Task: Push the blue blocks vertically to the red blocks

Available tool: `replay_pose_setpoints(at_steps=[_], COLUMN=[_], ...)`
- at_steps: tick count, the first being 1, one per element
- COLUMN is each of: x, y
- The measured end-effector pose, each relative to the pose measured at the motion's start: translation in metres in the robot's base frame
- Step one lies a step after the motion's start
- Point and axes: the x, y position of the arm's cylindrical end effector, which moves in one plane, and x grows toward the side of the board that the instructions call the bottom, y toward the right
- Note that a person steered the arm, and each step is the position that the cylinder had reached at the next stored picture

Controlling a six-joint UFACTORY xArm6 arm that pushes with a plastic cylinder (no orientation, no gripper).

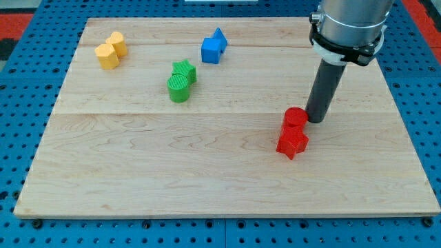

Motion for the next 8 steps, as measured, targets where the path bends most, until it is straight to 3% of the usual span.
replay_pose_setpoints(at_steps=[1,2,4,8], x=[-0.056,-0.098,-0.122,-0.199], y=[-0.008,-0.057,-0.177,-0.200])
